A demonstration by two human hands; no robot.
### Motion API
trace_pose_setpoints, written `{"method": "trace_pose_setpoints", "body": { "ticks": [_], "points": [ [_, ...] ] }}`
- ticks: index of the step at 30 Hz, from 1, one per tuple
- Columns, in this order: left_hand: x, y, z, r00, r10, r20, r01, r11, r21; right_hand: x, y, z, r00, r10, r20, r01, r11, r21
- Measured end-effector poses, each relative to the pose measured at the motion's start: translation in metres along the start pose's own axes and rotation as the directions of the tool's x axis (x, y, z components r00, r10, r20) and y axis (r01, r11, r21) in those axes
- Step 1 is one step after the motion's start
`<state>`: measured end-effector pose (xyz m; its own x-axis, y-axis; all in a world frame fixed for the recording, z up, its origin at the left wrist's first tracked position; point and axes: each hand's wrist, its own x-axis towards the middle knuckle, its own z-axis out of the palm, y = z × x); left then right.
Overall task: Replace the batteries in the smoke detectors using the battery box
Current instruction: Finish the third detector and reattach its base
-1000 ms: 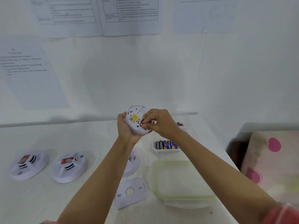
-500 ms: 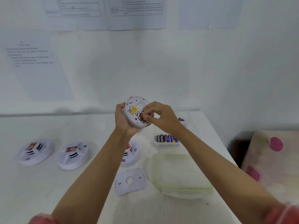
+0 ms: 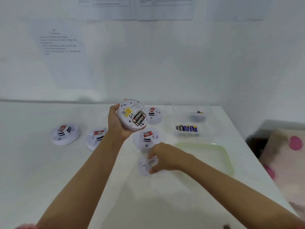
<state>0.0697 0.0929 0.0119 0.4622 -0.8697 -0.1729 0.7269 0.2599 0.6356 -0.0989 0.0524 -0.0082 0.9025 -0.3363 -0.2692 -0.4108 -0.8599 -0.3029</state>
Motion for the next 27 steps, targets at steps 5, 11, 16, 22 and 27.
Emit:
{"method": "trace_pose_setpoints", "body": {
  "ticks": [5,11,16,22,27],
  "points": [
    [-0.02,0.018,-0.03,0.999,-0.047,-0.007,0.047,0.999,0.023,0.005,-0.013,0.015,0.995,0.095,-0.017,-0.097,0.984,-0.152],
    [-0.038,0.03,-0.065,0.994,-0.081,0.068,0.081,0.997,0.008,-0.001,-0.017,0.016,0.987,0.132,-0.095,-0.139,0.988,-0.069],
    [-0.042,0.035,-0.074,0.991,-0.096,0.093,0.097,0.995,-0.006,-0.006,-0.042,-0.006,0.911,0.18,-0.37,-0.039,0.933,0.358],
    [-0.042,0.035,-0.065,0.99,-0.087,0.107,0.097,0.991,-0.091,0.027,-0.084,-0.023,0.758,0.182,-0.627,0.229,0.825,0.516],
    [-0.031,0.027,-0.066,0.98,-0.142,0.138,0.152,0.987,-0.06,0.045,-0.095,-0.017,0.671,0.228,-0.705,0.216,0.85,0.48]
  ]
}}
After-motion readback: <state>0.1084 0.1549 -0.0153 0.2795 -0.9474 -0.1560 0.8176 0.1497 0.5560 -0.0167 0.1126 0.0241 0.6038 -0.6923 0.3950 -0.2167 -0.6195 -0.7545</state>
